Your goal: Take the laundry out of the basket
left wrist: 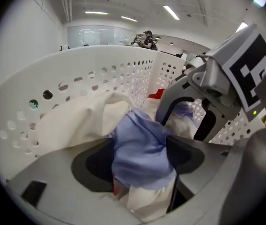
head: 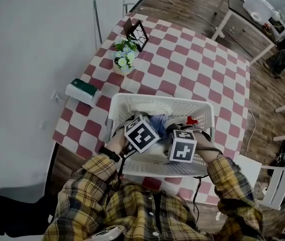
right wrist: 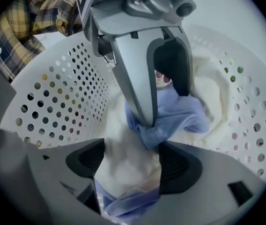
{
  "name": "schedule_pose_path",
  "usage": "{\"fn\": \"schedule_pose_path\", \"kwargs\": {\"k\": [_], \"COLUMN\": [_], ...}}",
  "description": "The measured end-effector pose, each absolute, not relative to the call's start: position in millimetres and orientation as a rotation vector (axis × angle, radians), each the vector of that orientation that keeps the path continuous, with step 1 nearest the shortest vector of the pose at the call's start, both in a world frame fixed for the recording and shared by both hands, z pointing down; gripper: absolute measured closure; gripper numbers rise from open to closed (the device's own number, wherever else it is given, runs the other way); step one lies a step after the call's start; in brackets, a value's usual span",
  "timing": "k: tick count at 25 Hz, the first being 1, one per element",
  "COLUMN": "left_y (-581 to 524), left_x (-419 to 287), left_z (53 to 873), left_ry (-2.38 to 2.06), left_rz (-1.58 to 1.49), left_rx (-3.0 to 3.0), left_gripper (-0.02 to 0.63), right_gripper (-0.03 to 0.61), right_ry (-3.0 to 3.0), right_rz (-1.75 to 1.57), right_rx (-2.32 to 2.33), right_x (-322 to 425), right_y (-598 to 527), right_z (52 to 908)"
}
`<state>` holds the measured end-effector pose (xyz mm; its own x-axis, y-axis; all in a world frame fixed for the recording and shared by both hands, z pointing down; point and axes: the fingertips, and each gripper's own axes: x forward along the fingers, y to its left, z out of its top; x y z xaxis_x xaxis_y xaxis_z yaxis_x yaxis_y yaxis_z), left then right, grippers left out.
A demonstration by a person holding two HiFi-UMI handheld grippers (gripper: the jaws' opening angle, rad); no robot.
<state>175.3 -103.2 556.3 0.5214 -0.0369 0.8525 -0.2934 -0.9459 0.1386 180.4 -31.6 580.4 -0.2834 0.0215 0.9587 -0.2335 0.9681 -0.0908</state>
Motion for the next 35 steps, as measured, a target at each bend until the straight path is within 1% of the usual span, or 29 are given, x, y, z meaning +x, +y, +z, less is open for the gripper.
{"fn": "schedule_pose_path", "kwargs": {"k": [4, 6, 10, 13, 14, 15, 23, 35], "left_y": [-105, -106, -103, -103, -103, -103, -104, -111], "left_x": [175, 173, 172, 172, 172, 172, 173, 170], "left_z": [564, 567, 570, 567, 566, 565, 549, 486], "left_ry": [-0.292, -0.305, -0.287, -0.276, -0.276, -0.275, -0.330, -0.452], "left_rz": [1.390, 1.393, 1.433, 1.445, 1.445, 1.445, 1.397, 1.192], "left_rx": [2.479, 2.469, 2.461, 2.470, 2.474, 2.478, 2.513, 2.575], "left_gripper": [0.238, 0.272, 0.346, 0.429, 0.461, 0.488, 0.563, 0.566], "right_gripper": [0.201, 0.241, 0.367, 0.495, 0.506, 0.511, 0.518, 0.522], "right_ry": [-1.850, -1.849, -1.856, -1.872, -1.876, -1.880, -1.953, -2.047], "right_rz": [0.251, 0.234, 0.210, 0.203, 0.204, 0.204, 0.223, 0.122], "right_rx": [0.148, 0.156, 0.189, 0.215, 0.226, 0.239, 0.363, 0.605], "right_x": [180, 180, 181, 179, 178, 178, 176, 171], "right_y": [-34, -37, -42, -46, -47, -49, -59, -73], "right_z": [585, 585, 583, 578, 576, 574, 547, 475]}}
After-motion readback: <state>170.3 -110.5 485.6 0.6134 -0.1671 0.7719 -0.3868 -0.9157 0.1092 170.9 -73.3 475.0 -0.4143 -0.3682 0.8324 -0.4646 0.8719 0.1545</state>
